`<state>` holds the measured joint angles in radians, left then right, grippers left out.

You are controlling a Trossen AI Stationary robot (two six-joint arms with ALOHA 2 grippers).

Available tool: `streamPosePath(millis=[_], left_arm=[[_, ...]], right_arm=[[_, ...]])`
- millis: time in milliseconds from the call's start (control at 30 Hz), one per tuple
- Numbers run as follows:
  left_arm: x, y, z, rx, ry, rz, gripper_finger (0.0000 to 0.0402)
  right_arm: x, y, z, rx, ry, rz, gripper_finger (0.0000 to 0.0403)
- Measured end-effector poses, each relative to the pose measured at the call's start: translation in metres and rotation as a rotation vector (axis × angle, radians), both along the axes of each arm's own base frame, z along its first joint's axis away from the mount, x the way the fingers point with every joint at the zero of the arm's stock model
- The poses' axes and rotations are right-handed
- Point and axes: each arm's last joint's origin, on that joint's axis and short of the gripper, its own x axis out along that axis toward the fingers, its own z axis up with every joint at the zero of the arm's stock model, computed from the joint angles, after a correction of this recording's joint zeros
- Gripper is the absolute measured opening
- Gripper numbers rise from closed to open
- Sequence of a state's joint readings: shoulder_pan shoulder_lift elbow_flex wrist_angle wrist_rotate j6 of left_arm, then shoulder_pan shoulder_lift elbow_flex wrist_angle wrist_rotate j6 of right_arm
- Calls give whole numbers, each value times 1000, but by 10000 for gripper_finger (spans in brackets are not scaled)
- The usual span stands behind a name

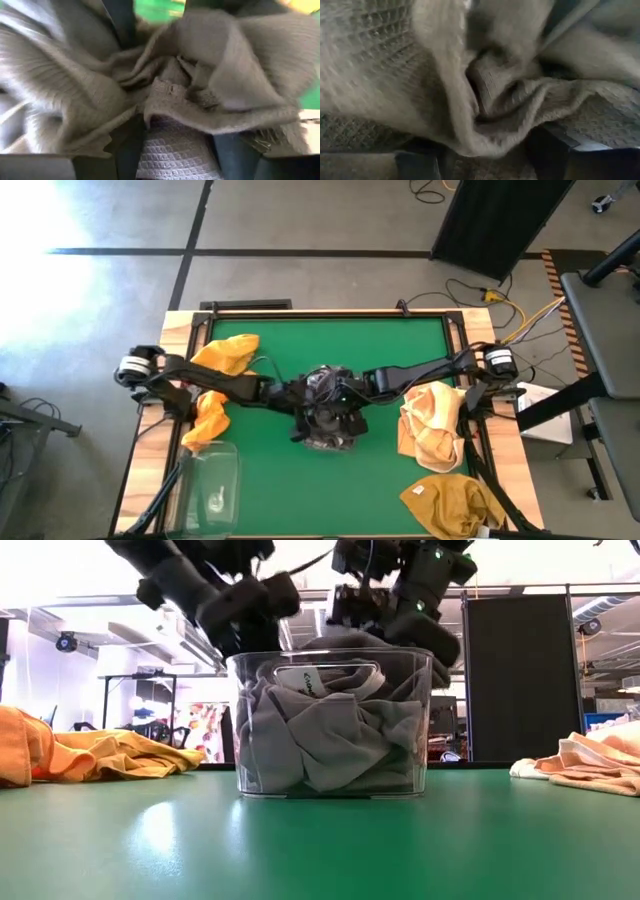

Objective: Sort towels by color in basket
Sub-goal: Put the gray towel into the top transparent bin

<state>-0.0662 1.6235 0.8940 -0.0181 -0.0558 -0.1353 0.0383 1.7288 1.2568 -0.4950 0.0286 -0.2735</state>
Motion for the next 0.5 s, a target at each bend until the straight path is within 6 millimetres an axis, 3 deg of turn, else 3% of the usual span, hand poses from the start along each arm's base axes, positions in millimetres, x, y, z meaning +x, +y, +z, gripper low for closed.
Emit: streamPosePath(millis=[267,400,500], left_arm=[[19,0,-15,-10,131,-5,204],[18,1,-17,-12,152,-1,204],[17,1,-17,-11,155,-1,204]], right_arm=[[-9,-1,48,-6,-61,-9,199],[-29,-1,70,-4,-10,-56,199],[-49,0,72,16,87,-104,199]])
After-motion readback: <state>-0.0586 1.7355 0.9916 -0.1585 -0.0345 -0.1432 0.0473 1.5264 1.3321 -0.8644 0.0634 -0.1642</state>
